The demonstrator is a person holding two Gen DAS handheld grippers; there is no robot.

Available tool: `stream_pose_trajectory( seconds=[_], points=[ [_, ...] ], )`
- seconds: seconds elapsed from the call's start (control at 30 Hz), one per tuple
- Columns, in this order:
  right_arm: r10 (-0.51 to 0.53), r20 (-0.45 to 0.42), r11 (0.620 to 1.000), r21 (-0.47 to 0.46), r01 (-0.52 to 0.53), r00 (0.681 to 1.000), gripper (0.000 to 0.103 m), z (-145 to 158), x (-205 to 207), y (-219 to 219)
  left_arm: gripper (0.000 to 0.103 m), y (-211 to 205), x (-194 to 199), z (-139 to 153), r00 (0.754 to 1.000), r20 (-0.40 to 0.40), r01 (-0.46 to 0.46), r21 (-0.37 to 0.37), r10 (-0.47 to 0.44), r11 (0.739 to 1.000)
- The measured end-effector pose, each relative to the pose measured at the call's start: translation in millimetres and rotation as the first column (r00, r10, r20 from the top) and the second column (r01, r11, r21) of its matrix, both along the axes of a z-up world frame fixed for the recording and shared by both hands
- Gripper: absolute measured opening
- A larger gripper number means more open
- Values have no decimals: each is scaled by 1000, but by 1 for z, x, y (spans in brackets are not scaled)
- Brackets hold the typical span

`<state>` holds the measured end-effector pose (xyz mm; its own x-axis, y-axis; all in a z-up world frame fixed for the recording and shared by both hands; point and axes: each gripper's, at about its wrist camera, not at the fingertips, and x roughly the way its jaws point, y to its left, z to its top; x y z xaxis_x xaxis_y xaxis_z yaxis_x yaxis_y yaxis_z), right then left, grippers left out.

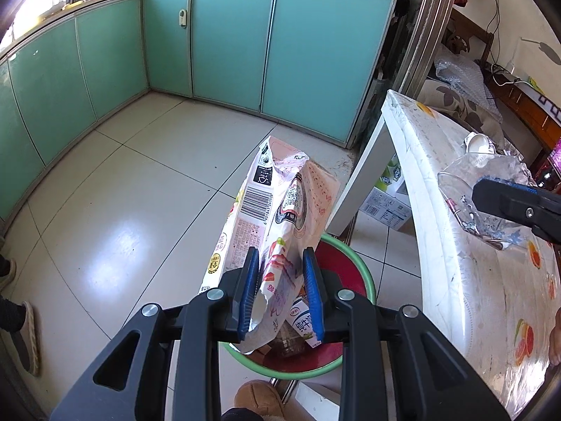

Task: Collect trash
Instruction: 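Open both grippers over the bin to drop the pink and plastic bags, then grasp the crumpled foil wrapper with the right while the left grasps the white LIFE paper cup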

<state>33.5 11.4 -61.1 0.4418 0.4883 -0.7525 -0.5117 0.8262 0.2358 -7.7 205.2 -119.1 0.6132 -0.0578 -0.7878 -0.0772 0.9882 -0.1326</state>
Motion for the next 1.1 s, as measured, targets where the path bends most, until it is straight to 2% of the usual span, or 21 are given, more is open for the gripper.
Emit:
stream_pose_trajectory(
  seconds=[0.1, 0.13, 0.17, 0.2, 0.23, 0.37, 0.5, 0.57, 0.67, 0.77, 0.87, 0.97, 1.1],
  points=[
    [-7, -22, 1000, 21, 8, 1000, 35, -8, 8, 1, 27, 9, -1, -3, 1000, -6, -23, -16, 23, 1000],
    [-12, -30, 999, 34, 13, 999, 45, -9, 10, 0, 39, 11, -1, -3, 999, -6, -35, -21, 34, 999],
    [-23, -33, 998, 50, 25, 999, 52, -9, 12, -2, 46, 13, -1, -2, 999, -1, -42, -25, 42, 999],
    [-31, -32, 998, 59, 33, 999, 54, -8, 12, -5, 54, 14, -1, -1, 999, 7, -46, -26, 46, 999],
    [-37, -30, 997, 63, 39, 999, 55, -7, 12, -7, 56, 14, -1, 0, 999, 12, -45, -25, 45, 999],
    [-73, 3, 996, 55, 73, 997, 59, -1, 6, -25, 57, 8, 1, 0, 1000, 11, -17, -21, 17, 1000],
    [-186, 98, 983, 16, 185, 978, 67, 12, 1, -66, 64, 0, -1, 2, 1000, 24, 10, -15, -10, 1000],
    [-264, 158, 963, -4, 268, 951, 73, 18, 1, -95, 65, -4, -1, 4, 999, 31, 20, -15, -19, 1000],
    [-411, 233, 899, -54, 434, 881, 74, 23, 7, -148, 66, -10, 0, 7, 999, 38, 27, -17, -26, 1000],
    [-502, 221, 848, -64, 526, 836, 76, 22, 18, -196, 66, -16, 1, 10, 998, 46, 34, -23, -33, 999],
    [-548, 220, 809, -109, 578, 807, 76, 16, 32, -232, 66, -27, 4, 14, 998, 55, 44, -25, -42, 999],
    [-561, 196, 797, -135, 589, 804, 76, 8, 41, -256, 67, -40, 7, 17, 996, 61, 63, -21, -62, 998],
    [-548, 146, 804, -179, 567, 824, 78, -8, 59, -271, 71, -61, 11, 19, 993, 64, 97, 0, -97, 995]
  ],
)
